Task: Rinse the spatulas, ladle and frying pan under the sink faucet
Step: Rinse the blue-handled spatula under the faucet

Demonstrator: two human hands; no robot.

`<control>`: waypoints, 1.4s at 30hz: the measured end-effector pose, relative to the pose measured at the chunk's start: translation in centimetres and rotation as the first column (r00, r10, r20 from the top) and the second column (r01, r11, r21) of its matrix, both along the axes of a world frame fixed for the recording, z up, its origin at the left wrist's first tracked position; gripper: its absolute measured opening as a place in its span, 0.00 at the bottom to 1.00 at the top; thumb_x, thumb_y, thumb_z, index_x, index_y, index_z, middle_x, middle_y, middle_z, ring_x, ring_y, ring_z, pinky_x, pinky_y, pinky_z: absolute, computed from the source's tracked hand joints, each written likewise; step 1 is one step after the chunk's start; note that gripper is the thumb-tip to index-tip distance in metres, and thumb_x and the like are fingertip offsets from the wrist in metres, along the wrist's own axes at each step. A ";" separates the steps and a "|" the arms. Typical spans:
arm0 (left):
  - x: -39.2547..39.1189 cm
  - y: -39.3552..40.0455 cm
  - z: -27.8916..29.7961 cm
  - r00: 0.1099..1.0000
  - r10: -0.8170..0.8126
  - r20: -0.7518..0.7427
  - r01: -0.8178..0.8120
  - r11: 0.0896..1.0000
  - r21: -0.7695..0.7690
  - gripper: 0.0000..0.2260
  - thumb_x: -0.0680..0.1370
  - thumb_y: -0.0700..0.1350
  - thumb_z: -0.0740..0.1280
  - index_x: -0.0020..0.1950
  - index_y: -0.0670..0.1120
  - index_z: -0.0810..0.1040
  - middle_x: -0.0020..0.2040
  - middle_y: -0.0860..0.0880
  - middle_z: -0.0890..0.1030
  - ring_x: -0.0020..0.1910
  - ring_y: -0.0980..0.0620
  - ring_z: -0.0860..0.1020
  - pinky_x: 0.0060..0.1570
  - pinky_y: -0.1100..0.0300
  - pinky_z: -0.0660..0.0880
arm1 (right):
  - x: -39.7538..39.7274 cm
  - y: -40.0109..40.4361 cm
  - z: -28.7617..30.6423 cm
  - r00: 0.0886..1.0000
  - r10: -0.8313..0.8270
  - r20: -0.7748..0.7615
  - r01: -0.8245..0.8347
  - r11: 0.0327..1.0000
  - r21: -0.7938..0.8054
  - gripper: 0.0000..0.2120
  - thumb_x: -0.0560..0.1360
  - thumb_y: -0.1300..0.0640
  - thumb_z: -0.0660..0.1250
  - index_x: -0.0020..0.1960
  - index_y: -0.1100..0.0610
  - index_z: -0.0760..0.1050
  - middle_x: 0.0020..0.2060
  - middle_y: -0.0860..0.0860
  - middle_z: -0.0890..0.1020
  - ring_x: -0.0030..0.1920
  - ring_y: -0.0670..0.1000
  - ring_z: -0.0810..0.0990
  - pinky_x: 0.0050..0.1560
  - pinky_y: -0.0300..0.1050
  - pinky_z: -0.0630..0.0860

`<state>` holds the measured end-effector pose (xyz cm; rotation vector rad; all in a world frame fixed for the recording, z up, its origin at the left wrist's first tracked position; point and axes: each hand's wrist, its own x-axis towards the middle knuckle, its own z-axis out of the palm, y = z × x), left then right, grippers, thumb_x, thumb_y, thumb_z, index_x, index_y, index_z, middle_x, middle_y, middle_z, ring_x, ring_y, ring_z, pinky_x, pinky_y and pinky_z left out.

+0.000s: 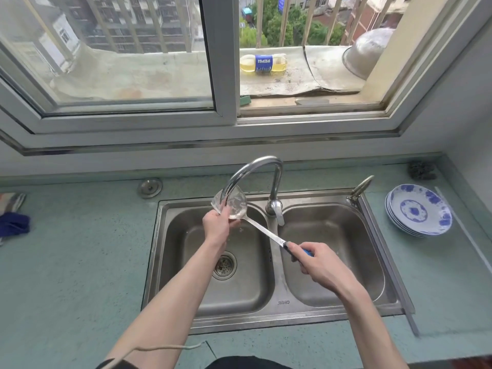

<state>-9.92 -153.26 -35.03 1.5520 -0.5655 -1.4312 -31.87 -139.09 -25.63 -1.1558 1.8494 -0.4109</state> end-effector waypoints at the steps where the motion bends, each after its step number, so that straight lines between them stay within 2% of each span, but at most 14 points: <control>1: 0.3 0.2 0.3 0.999 -0.021 0.032 0.021 1.000 -0.009 0.06 0.79 0.34 0.70 0.55 0.35 0.81 0.45 0.43 0.86 0.40 0.46 0.86 0.38 0.56 0.85 | -0.2 0.1 -0.1 1.000 -0.002 -0.004 0.002 1.000 0.001 0.25 0.79 0.33 0.64 0.42 0.55 0.81 0.26 0.47 0.74 0.24 0.43 0.68 0.35 0.43 0.66; 3: 0.8 0.5 -0.1 0.994 -0.026 0.110 0.031 0.999 -0.041 0.06 0.76 0.34 0.74 0.51 0.39 0.82 0.41 0.47 0.86 0.39 0.50 0.84 0.37 0.62 0.82 | -0.5 0.5 -0.2 1.000 -0.003 0.029 0.002 1.000 0.015 0.25 0.78 0.34 0.65 0.42 0.56 0.81 0.26 0.47 0.73 0.24 0.45 0.67 0.34 0.43 0.64; 5: 1.6 0.8 -0.3 0.976 -0.017 0.217 0.029 0.998 -0.055 0.07 0.78 0.43 0.73 0.43 0.42 0.82 0.35 0.52 0.83 0.35 0.54 0.78 0.34 0.66 0.75 | -0.6 0.8 -0.3 0.998 0.004 0.056 -0.005 1.000 0.020 0.24 0.78 0.35 0.66 0.42 0.56 0.82 0.26 0.47 0.73 0.24 0.45 0.66 0.32 0.41 0.63; 8: 2.6 0.9 -1.3 0.966 -0.052 0.252 0.065 0.997 -0.042 0.19 0.83 0.52 0.64 0.44 0.39 0.83 0.39 0.48 0.86 0.38 0.51 0.81 0.41 0.55 0.80 | -0.5 1.2 -0.2 0.999 0.012 0.042 -0.013 1.000 0.016 0.24 0.79 0.36 0.66 0.41 0.56 0.82 0.25 0.47 0.73 0.24 0.45 0.66 0.31 0.40 0.63; 12: 3.1 1.3 -1.0 0.986 -0.162 0.034 0.163 0.987 -0.013 0.08 0.84 0.40 0.65 0.53 0.38 0.83 0.52 0.36 0.86 0.49 0.42 0.85 0.45 0.51 0.85 | -0.4 1.3 0.0 1.000 0.009 0.027 -0.009 1.000 0.004 0.24 0.78 0.35 0.67 0.39 0.55 0.82 0.25 0.47 0.74 0.26 0.46 0.68 0.33 0.43 0.65; 15: 3.4 1.8 -0.6 0.990 -0.137 -0.016 0.137 0.991 0.004 0.04 0.79 0.34 0.70 0.53 0.37 0.82 0.47 0.39 0.86 0.45 0.45 0.84 0.38 0.58 0.83 | -0.2 1.5 0.1 0.999 0.000 0.039 0.000 1.000 0.009 0.24 0.78 0.35 0.67 0.40 0.55 0.82 0.25 0.47 0.73 0.27 0.48 0.67 0.33 0.43 0.64; 18: 3.3 1.9 -0.9 0.999 -0.042 0.033 0.042 0.999 -0.004 0.08 0.81 0.43 0.70 0.46 0.40 0.84 0.39 0.45 0.86 0.39 0.50 0.84 0.36 0.58 0.83 | 0.3 1.8 0.4 0.999 0.014 0.029 -0.014 1.000 0.010 0.24 0.78 0.34 0.67 0.41 0.55 0.82 0.25 0.47 0.73 0.25 0.47 0.65 0.33 0.43 0.63; 22: 3.9 1.6 -2.2 0.998 -0.025 0.062 0.025 1.000 -0.001 0.22 0.81 0.59 0.62 0.47 0.42 0.85 0.45 0.42 0.88 0.47 0.43 0.86 0.52 0.42 0.83 | 0.5 2.4 0.8 1.000 0.020 -0.001 -0.020 0.999 -0.028 0.23 0.79 0.36 0.66 0.41 0.55 0.82 0.26 0.47 0.72 0.27 0.46 0.67 0.34 0.44 0.65; 24: 3.5 1.8 -1.4 0.997 -0.068 -0.027 0.069 0.998 0.008 0.14 0.85 0.48 0.62 0.52 0.39 0.83 0.49 0.39 0.86 0.49 0.41 0.86 0.48 0.46 0.85 | 0.5 2.6 0.8 1.000 0.012 -0.008 -0.012 0.999 -0.046 0.23 0.79 0.36 0.66 0.39 0.55 0.82 0.26 0.47 0.72 0.28 0.47 0.67 0.34 0.44 0.65; 27: 2.9 2.1 -0.5 0.981 -0.088 -0.173 0.089 0.996 -0.005 0.07 0.80 0.32 0.67 0.57 0.34 0.80 0.51 0.38 0.85 0.47 0.41 0.85 0.47 0.52 0.85 | 0.6 3.2 0.5 1.000 -0.012 0.006 0.012 0.997 -0.076 0.23 0.79 0.37 0.67 0.39 0.55 0.82 0.25 0.47 0.71 0.29 0.48 0.68 0.35 0.45 0.65; 35: -1.4 2.6 0.6 0.903 0.107 -0.415 -0.042 0.986 0.162 0.10 0.77 0.34 0.73 0.56 0.31 0.79 0.40 0.39 0.86 0.34 0.49 0.86 0.32 0.61 0.82 | 4.8 3.1 -0.4 0.992 -0.030 -0.125 0.010 0.987 -0.161 0.27 0.78 0.34 0.63 0.43 0.60 0.80 0.29 0.56 0.72 0.34 0.57 0.72 0.36 0.48 0.68; 38: -0.7 2.0 0.0 0.972 0.116 -0.204 -0.087 0.985 0.148 0.12 0.77 0.46 0.76 0.49 0.36 0.83 0.35 0.40 0.85 0.29 0.48 0.84 0.28 0.57 0.81 | 4.3 3.2 -0.4 0.998 -0.025 -0.054 0.018 0.992 -0.126 0.27 0.78 0.34 0.65 0.43 0.59 0.80 0.26 0.51 0.70 0.30 0.52 0.68 0.36 0.47 0.66; 40: 0.1 2.1 -0.2 0.999 0.044 -0.017 -0.043 0.996 0.073 0.22 0.81 0.57 0.69 0.44 0.36 0.83 0.34 0.38 0.85 0.29 0.44 0.84 0.28 0.55 0.81 | 3.9 3.3 -0.3 0.999 -0.038 0.037 0.041 0.995 -0.094 0.26 0.77 0.34 0.65 0.42 0.58 0.80 0.24 0.48 0.71 0.29 0.49 0.68 0.36 0.46 0.67; 42: 0.5 2.3 -0.7 0.997 -0.002 -0.075 0.004 1.000 0.028 0.28 0.84 0.59 0.62 0.46 0.33 0.81 0.37 0.34 0.84 0.32 0.41 0.85 0.31 0.52 0.83 | 3.8 3.4 -0.2 0.996 -0.054 0.076 0.060 0.995 -0.083 0.26 0.77 0.34 0.65 0.42 0.57 0.81 0.24 0.47 0.72 0.28 0.48 0.69 0.37 0.46 0.67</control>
